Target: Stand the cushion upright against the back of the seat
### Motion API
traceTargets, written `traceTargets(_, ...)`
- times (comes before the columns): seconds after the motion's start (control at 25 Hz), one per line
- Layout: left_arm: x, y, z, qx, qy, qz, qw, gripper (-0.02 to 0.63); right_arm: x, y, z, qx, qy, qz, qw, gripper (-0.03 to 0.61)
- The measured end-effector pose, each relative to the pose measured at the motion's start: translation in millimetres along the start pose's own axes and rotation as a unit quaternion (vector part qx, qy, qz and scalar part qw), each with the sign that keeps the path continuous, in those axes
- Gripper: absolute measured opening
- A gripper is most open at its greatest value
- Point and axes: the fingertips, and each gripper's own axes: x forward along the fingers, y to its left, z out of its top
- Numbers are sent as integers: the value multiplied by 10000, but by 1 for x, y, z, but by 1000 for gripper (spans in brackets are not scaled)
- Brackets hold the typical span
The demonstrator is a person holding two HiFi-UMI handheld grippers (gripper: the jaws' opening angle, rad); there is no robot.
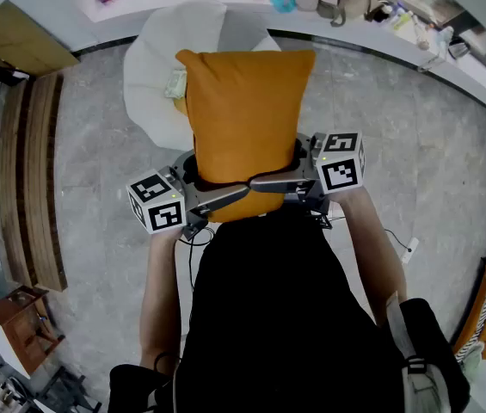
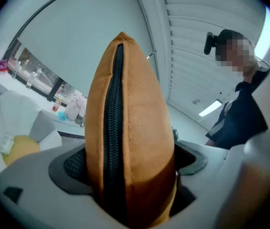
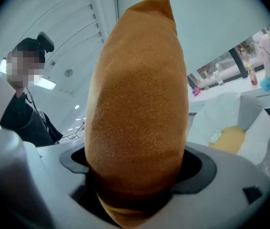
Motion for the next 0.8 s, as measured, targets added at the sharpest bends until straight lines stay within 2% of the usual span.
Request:
traceTargets(0.32,5,-1,-7,-161,23,-6,9999,503,-4,-3,-7,179,78,23,9998,505)
traceTargets(0.8,35,-4,-13,-255,163,3,9995,503,-32,-14,-11,187,181,47,9997,505)
